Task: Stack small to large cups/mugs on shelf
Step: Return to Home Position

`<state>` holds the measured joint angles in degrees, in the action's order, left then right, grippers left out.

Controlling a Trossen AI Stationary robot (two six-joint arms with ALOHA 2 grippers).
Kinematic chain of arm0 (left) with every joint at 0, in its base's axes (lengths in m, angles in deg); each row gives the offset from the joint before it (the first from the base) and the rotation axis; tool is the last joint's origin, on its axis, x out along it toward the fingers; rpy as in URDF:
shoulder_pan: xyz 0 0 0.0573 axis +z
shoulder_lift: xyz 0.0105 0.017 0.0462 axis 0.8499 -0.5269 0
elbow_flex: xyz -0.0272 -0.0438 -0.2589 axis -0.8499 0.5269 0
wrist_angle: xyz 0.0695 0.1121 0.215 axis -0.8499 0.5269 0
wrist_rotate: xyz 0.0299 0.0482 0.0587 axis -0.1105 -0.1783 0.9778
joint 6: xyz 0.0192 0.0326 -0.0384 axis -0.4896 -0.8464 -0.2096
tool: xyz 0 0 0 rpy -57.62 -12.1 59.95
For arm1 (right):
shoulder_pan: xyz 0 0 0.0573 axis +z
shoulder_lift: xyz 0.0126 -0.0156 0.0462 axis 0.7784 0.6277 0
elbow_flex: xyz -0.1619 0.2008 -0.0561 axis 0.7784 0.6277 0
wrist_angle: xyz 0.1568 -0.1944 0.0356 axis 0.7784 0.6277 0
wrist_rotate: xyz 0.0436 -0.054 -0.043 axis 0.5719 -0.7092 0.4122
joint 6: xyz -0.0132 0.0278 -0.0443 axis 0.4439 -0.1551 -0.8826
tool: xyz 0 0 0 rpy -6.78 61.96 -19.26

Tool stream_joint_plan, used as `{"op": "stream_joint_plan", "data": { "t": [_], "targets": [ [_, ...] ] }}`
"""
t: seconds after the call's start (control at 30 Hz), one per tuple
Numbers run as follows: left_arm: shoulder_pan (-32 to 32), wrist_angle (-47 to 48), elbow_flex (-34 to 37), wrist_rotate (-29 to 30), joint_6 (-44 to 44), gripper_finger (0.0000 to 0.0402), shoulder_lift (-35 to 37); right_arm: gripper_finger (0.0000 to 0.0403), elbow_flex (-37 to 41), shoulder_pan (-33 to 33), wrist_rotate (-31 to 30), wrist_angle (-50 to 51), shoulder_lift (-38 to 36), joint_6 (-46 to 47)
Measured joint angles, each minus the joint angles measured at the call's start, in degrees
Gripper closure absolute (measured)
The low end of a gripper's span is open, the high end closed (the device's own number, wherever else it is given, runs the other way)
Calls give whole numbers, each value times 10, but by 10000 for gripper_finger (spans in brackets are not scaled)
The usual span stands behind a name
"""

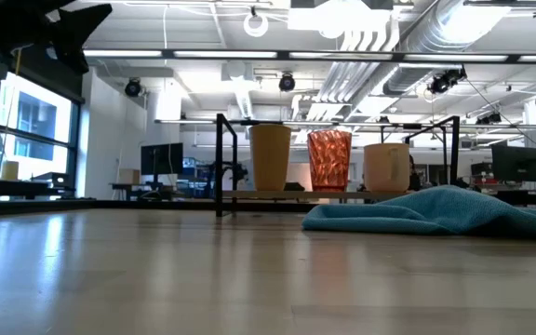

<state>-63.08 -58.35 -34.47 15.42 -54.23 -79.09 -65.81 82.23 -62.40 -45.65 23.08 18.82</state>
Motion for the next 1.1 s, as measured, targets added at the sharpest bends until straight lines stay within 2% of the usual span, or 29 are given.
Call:
{"op": "stream_joint_plan", "data": {
  "t": [0.1,0.43,0.67,0.83,1.1],
  "targets": [
    [0,34,0,-39,14,236,0,325,0,0,0,0,0,2],
    [0,143,0,-85,39,236,0,325,0,0,-1,1,0,21],
    [0,200,0,-113,50,236,0,325,0,0,-1,45,0,75],
    [0,215,0,-115,51,236,0,325,0,0,-24,77,0,104],
    [0,238,-1,-102,123,236,-7,325,0,0,-23,77,0,104]
  ]
}}
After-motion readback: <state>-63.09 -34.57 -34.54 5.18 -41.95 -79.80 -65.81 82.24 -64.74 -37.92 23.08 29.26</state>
